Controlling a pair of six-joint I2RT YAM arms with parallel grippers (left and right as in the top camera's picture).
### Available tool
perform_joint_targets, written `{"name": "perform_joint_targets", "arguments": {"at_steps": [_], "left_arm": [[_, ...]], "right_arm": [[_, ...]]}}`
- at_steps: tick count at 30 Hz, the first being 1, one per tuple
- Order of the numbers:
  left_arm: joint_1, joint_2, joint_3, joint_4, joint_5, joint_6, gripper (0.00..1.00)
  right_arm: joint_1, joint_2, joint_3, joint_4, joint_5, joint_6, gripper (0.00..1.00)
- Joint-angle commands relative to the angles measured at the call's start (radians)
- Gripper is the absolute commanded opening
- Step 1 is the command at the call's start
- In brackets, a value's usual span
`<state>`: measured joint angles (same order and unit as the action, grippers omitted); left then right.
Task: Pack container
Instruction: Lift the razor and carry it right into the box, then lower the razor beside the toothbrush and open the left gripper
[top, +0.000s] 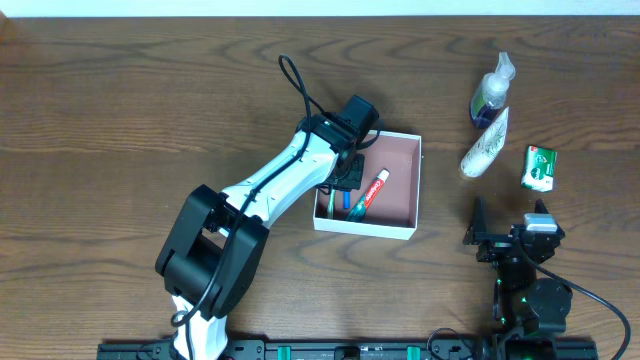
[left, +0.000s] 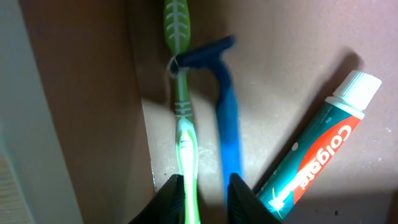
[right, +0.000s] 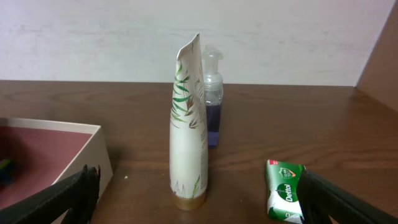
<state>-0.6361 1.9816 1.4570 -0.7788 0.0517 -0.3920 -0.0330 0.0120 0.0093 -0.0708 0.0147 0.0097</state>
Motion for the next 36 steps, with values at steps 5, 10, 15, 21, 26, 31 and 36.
{"name": "perform_joint_targets", "arguments": {"at_steps": [5, 10, 15, 21, 26, 31, 36], "left_arm": [[0.001, 0.01, 0.002, 0.0, -0.018, 0.006, 0.26], [0.001, -0.007, 0.006, -0.002, -0.014, 0.019, 0.26], [0.001, -0.061, 0.037, -0.022, 0.017, 0.044, 0.29], [0.0, -0.164, 0.107, -0.083, 0.016, 0.09, 0.38], [0.015, -0.278, 0.137, -0.096, 0.004, 0.096, 0.44], [0.064, -0.338, 0.137, -0.178, -0.149, 0.096, 0.47], [0.112, -0.299, 0.073, -0.208, -0.13, 0.116, 0.49]], "right_arm": [[0.01, -0.006, -0.004, -0.003, -0.004, -0.015, 0.99], [0.01, -0.006, -0.004, -0.003, -0.004, -0.015, 0.99], [0.01, -0.006, -0.004, -0.003, -0.004, -0.015, 0.99], [0.01, -0.006, -0.004, -0.003, -0.004, -0.015, 0.99], [0.01, -0.006, -0.004, -0.003, -0.004, -0.015, 0.99], [0.01, -0.006, -0.004, -0.003, -0.004, -0.015, 0.99], [0.01, -0.006, -0.004, -0.003, -0.005, -0.015, 0.99]]}}
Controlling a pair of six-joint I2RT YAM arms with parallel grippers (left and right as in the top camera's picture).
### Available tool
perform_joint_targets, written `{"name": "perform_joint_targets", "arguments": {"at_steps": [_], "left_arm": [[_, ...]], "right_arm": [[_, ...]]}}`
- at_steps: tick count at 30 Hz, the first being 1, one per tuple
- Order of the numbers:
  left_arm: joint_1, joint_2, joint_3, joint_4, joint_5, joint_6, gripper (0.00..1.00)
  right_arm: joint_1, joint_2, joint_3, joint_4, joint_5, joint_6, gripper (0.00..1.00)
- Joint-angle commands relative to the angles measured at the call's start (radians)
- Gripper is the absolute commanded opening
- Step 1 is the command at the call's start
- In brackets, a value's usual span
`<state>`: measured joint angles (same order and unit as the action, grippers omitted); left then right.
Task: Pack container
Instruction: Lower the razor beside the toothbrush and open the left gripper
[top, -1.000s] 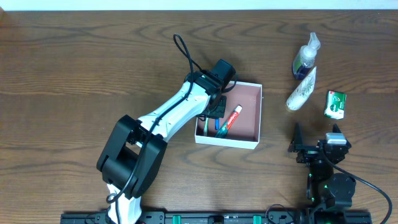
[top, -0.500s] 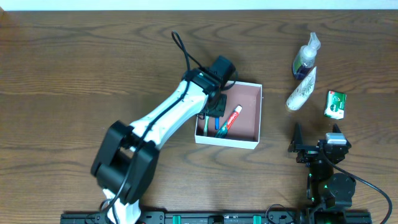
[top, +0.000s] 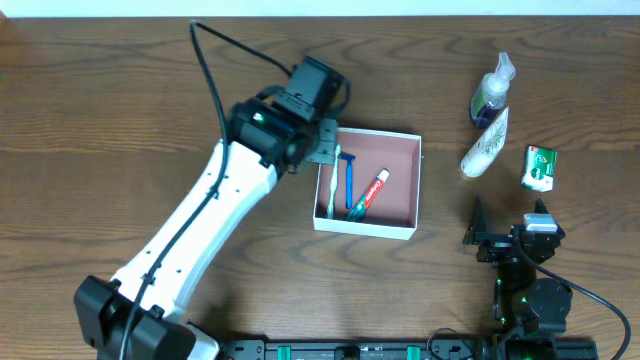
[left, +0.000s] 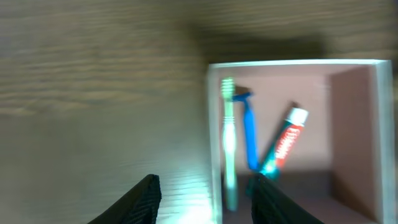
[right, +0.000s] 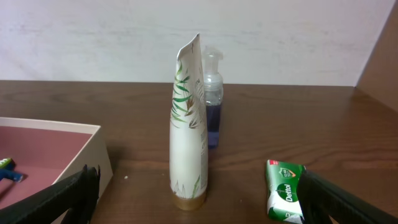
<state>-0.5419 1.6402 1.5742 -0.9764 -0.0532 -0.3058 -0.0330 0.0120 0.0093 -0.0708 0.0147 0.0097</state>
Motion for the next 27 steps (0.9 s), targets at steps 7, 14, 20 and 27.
{"name": "perform_joint_targets", "arguments": {"at_steps": [7, 14, 20, 27], "left_arm": [[0.013, 0.152, -0.068, 0.005, 0.085, 0.064, 0.48], [0.014, 0.211, -0.068, 0.027, 0.14, 0.108, 0.49], [0.014, 0.25, -0.068, 0.024, 0.14, 0.107, 0.49], [0.014, 0.262, -0.068, 0.023, 0.14, 0.107, 0.49]], "right_arm": [[0.01, -0.006, -0.004, -0.003, -0.004, -0.015, 0.99], [0.01, -0.006, -0.004, -0.003, -0.004, -0.015, 0.99], [0.01, -0.006, -0.004, -0.003, -0.004, -0.015, 0.99], [0.01, -0.006, -0.004, -0.003, -0.004, -0.015, 0.99]]}}
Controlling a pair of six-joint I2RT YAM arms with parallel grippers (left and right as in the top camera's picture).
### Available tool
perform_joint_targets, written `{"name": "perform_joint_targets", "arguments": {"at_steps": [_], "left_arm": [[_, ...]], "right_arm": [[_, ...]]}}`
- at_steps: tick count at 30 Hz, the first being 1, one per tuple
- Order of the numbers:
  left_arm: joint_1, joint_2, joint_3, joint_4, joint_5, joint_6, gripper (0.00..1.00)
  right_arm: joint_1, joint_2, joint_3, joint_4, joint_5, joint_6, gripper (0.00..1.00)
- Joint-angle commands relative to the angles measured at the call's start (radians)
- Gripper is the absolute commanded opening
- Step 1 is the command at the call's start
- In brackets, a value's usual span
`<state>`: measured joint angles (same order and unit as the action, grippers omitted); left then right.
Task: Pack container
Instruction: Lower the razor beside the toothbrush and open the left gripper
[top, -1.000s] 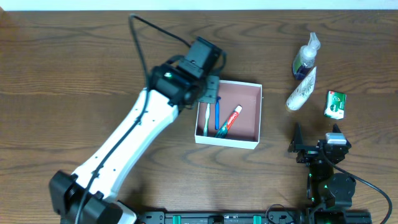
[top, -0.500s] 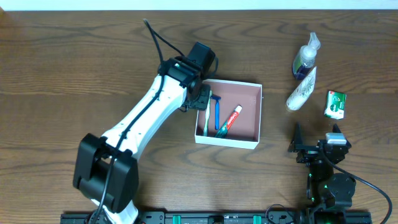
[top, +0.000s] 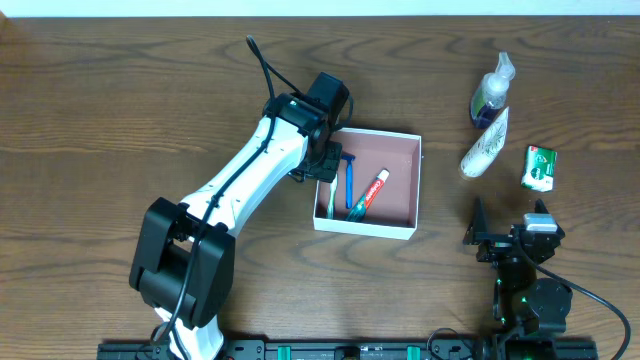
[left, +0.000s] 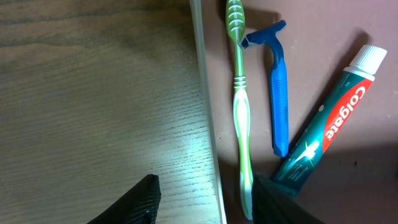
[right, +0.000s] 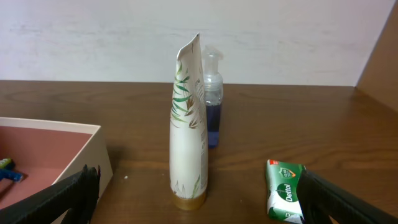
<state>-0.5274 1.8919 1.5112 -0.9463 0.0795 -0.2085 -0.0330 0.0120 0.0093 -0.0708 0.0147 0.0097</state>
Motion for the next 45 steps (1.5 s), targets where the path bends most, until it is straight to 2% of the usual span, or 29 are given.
{"name": "perform_joint_targets", "arguments": {"at_steps": [1, 8, 15, 18, 24, 45], "left_arm": [[0.0, 0.014, -0.006, -0.006, 0.008, 0.01, 0.49], [0.0, 0.052, -0.015, -0.006, 0.011, 0.009, 0.47], [0.0, 0.066, -0.015, -0.005, 0.019, 0.005, 0.21], [0.0, 0.066, -0.015, -0.005, 0.018, -0.006, 0.19], [0.0, 0.066, -0.015, 0.007, 0.017, -0.062, 0.06], [0.0, 0.066, -0.015, 0.017, 0.006, -0.299, 0.06]], "right_arm": [[0.01, -0.006, -0.004, -0.003, -0.005, -0.015, 0.99], [0.01, -0.006, -0.004, -0.003, -0.004, -0.015, 0.99], [0.01, -0.006, -0.004, -0.003, -0.004, -0.015, 0.99], [0.01, -0.006, -0.004, -0.003, -0.004, -0.015, 0.99], [0.01, -0.006, -0.004, -0.003, -0.004, -0.015, 0.99], [0.01, -0.006, -0.004, -0.003, -0.004, -0.015, 0.99]]}}
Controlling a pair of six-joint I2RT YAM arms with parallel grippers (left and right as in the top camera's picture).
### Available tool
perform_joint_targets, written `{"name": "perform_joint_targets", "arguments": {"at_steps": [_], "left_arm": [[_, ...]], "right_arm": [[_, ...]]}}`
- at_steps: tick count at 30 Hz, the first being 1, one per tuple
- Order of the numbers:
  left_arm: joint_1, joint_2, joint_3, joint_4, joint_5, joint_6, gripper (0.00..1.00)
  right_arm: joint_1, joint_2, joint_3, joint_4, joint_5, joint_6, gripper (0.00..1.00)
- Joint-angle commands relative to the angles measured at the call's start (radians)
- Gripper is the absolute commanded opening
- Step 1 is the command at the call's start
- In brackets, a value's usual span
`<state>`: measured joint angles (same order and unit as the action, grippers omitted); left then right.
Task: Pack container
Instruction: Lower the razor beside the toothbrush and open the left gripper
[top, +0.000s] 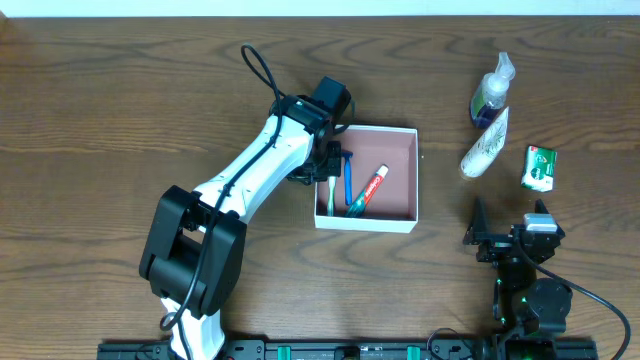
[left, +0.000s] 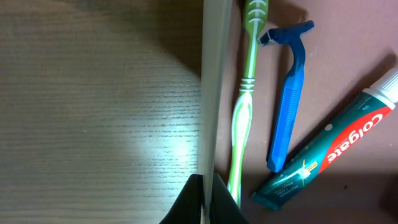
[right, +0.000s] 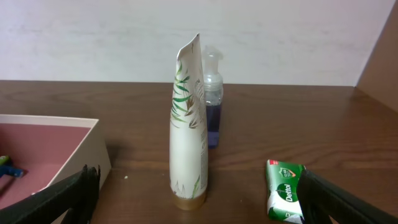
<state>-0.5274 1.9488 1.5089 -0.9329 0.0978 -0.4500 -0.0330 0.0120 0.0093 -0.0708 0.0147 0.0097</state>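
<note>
The white box with a pink floor (top: 367, 226) stands mid-table. Inside lie a green toothbrush (left: 240, 124), a blue razor (left: 286, 106) and a Colgate toothpaste tube (left: 336, 152). My left gripper (left: 207, 193) is shut on the box's left wall (left: 213, 93), one finger outside and one inside; overhead the left gripper (top: 322, 165) sits at that wall. To the right stand a white leaf-print lotion tube (right: 188, 124), a pump bottle (right: 212, 106) and a green Dettol soap (right: 285, 199). My right gripper (right: 199, 205) is open, facing them.
The lotion tube (top: 486, 143), pump bottle (top: 492, 90) and soap (top: 540, 167) cluster at the far right of the brown wooden table (top: 120, 120). The right arm's base (top: 530, 290) rests near the front edge. The left arm crosses the table left of the box.
My left gripper was open astride the box's left wall and is now shut on that wall. The box has shifted slightly, its right side further back. The right arm has not moved.
My left gripper was low inside the box over the toothbrush and razor, nearly shut. Then it was open and high above the box's left edge. Then it was low over the left wall, still open, and now it grips that wall.
</note>
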Motion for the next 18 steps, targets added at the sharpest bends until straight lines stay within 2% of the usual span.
{"name": "perform_joint_targets", "arguments": {"at_steps": [1, 13, 18], "left_arm": [[0.0, 0.01, -0.013, 0.003, -0.013, -0.065, 0.06], [0.0, 0.01, -0.013, 0.003, -0.038, -0.129, 0.06], [0.0, 0.01, -0.013, 0.002, -0.038, -0.118, 0.06]], "right_arm": [[0.01, -0.006, -0.004, -0.003, -0.004, -0.015, 0.99], [0.01, -0.006, -0.004, -0.003, -0.004, -0.015, 0.99], [0.01, -0.006, -0.004, -0.003, -0.004, -0.015, 0.99]]}}
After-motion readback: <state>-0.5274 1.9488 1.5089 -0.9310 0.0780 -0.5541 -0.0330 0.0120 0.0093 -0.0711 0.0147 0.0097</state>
